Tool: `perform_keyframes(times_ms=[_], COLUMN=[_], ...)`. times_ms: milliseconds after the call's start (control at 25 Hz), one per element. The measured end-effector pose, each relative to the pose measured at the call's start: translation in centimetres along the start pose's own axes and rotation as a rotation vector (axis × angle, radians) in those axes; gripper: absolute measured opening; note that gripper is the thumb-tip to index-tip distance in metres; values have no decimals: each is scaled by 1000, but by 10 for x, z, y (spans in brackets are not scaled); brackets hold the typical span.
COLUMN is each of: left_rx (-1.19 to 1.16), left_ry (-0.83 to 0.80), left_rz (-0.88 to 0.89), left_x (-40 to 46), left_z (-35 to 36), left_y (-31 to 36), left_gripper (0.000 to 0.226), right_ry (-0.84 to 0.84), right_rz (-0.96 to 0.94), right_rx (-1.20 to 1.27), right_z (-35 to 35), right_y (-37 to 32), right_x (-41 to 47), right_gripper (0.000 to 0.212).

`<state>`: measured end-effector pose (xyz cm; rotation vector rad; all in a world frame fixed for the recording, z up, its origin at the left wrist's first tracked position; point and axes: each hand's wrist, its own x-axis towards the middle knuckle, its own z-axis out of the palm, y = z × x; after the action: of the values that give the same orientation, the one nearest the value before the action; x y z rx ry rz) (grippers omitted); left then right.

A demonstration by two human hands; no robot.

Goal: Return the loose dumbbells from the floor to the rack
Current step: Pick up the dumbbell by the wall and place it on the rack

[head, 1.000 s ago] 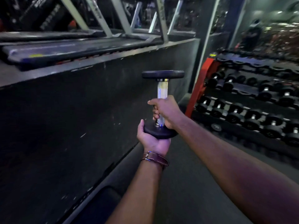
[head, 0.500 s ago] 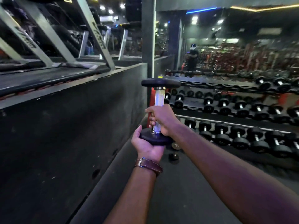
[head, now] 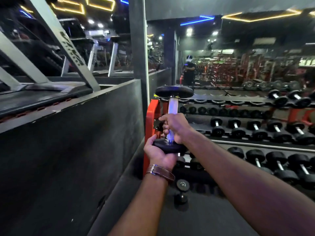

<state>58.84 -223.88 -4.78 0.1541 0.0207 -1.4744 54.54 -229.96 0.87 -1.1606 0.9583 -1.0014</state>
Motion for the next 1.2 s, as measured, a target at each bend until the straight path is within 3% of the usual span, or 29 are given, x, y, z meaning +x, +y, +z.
perform_keyframes(times_ms=[160, 400, 640, 1040, 1200], left_rx=[51, 322, 329, 509, 555], left_ry=[56, 118, 165, 363, 350], left_rz=[-32, -8, 46, 50, 13], left_x=[133, 347, 536, 842, 952], left_z=[21, 39, 70, 84, 100], left_y=[7, 2, 4, 70, 98], left_gripper=[25, 25, 24, 24, 27], right_ry=[50, 32, 15, 76, 142], right_rz=[17, 15, 52, 81, 84], right_rx=[0, -33, -67, -71, -47], right_z=[-18, -61, -90, -83, -80], right_y=[-24, -46, -72, -75, -84], right_x=[126, 330, 525, 843, 962], right_gripper=[31, 32, 32, 33, 28])
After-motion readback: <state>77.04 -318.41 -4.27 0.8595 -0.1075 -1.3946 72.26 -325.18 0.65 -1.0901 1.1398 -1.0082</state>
